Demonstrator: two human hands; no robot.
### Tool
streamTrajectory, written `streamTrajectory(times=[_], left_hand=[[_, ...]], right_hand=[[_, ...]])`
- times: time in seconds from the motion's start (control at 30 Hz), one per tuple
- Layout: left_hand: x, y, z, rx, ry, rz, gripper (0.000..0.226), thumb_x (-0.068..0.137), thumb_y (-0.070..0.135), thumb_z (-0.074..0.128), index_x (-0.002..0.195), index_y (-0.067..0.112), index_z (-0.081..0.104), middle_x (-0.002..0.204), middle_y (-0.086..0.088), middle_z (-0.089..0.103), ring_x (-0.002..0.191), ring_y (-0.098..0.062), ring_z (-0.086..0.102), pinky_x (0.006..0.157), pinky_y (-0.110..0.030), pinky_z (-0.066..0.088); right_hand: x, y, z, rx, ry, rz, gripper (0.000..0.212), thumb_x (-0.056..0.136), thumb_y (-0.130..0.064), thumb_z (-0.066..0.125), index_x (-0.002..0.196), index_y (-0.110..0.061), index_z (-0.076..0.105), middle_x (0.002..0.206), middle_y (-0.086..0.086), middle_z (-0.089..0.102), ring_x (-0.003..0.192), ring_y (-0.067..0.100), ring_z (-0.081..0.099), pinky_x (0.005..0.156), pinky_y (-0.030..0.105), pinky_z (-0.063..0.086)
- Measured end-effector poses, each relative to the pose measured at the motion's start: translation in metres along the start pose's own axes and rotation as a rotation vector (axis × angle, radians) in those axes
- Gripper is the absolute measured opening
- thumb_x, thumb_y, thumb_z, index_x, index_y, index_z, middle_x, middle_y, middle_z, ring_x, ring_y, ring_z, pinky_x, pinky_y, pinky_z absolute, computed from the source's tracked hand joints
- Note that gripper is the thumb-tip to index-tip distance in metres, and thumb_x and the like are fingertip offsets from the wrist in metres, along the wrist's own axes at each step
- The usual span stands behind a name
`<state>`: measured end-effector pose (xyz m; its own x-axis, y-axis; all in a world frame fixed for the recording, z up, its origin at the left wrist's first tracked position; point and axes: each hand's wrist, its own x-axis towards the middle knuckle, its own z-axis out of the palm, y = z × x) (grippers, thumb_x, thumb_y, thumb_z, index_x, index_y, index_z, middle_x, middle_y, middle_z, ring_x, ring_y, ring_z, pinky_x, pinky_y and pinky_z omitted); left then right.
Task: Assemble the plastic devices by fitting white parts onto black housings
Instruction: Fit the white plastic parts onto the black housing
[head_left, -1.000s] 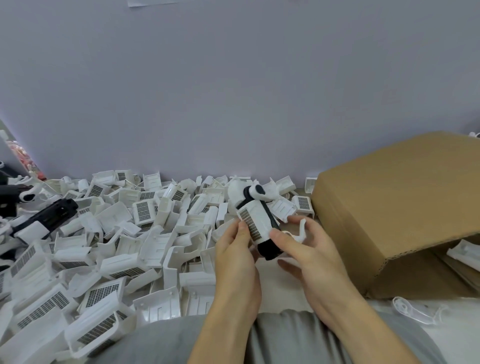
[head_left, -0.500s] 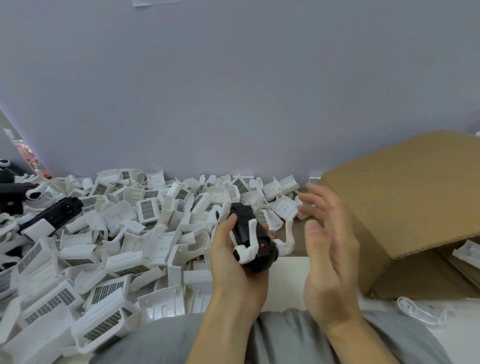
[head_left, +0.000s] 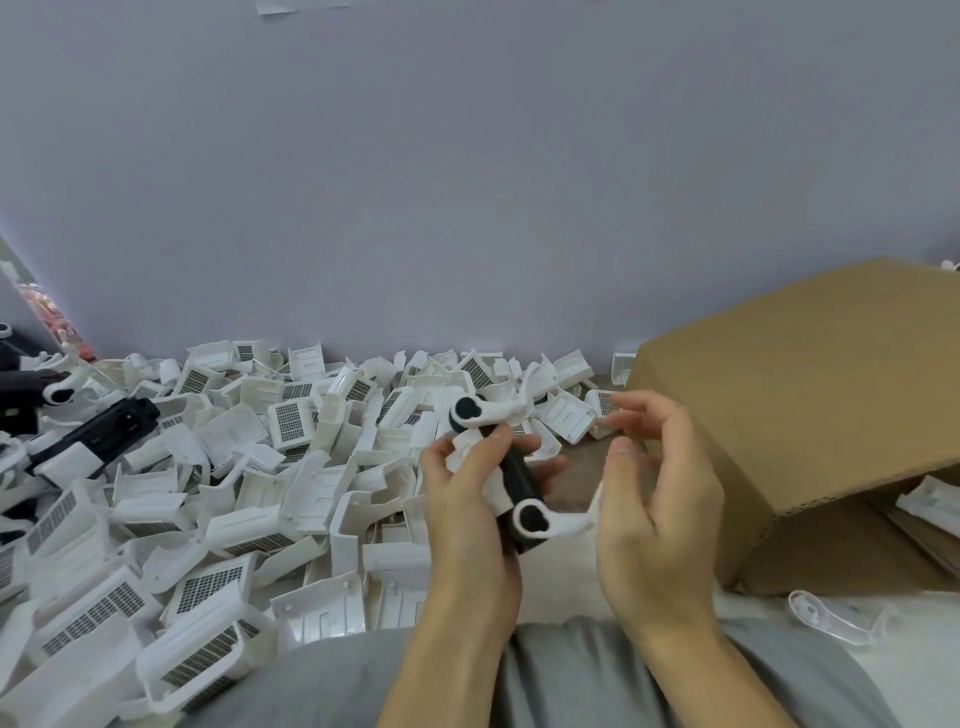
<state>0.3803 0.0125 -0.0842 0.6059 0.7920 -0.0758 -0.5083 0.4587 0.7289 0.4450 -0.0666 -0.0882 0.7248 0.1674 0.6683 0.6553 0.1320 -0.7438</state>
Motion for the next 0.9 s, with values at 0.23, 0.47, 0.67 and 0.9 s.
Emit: streamTrajectory(times=[0.23, 0.47, 0.67, 0.9], left_hand=[[0.005, -0.011, -0.002, 0.237, 0.093, 0.157, 0.037, 0.084, 0.042, 0.075, 0.104, 0.035, 0.045, 0.075, 0.008, 0.074, 0.068, -0.011, 0.071, 0.054, -0.024, 0.054], [0.01, -0.013, -0.006, 0.187, 0.121, 0.12, 0.032, 0.091, 0.003, 0.066, 0.111, 0.023, 0.049, 0.075, 0.001, 0.075, 0.068, -0.013, 0.07, 0.061, -0.028, 0.056], [0.01, -0.011, -0.003, 0.238, 0.157, 0.159, 0.037, 0.086, 0.021, 0.078, 0.109, 0.018, 0.049, 0.081, -0.003, 0.078, 0.074, -0.015, 0.076, 0.058, -0.022, 0.055], [0.005, -0.003, 0.0, 0.512, 0.186, 0.349, 0.008, 0.095, 0.011, 0.065, 0.096, 0.019, 0.062, 0.079, 0.01, 0.067, 0.068, -0.001, 0.061, 0.07, -0.035, 0.055]], right_hand=[[-0.005, -0.002, 0.001, -0.237, -0.266, -0.209, 0.021, 0.083, -0.025, 0.05, 0.093, -0.023, 0.068, 0.089, -0.017, 0.065, 0.088, 0.007, 0.06, 0.083, 0.037, 0.046], [-0.005, 0.009, 0.001, -0.434, -0.51, 0.018, 0.05, 0.084, -0.056, 0.052, 0.128, -0.034, 0.055, 0.112, -0.02, 0.057, 0.109, 0.007, 0.054, 0.097, 0.04, 0.042], [-0.005, 0.015, 0.002, -0.16, -0.41, 0.112, 0.02, 0.09, -0.033, 0.068, 0.11, -0.035, 0.064, 0.101, -0.019, 0.07, 0.098, -0.002, 0.065, 0.081, 0.017, 0.051], [0.023, 0.016, -0.017, 0.35, -0.214, 0.595, 0.043, 0.088, -0.035, 0.061, 0.056, -0.01, 0.045, 0.058, 0.009, 0.036, 0.058, 0.02, 0.037, 0.054, 0.028, 0.032]])
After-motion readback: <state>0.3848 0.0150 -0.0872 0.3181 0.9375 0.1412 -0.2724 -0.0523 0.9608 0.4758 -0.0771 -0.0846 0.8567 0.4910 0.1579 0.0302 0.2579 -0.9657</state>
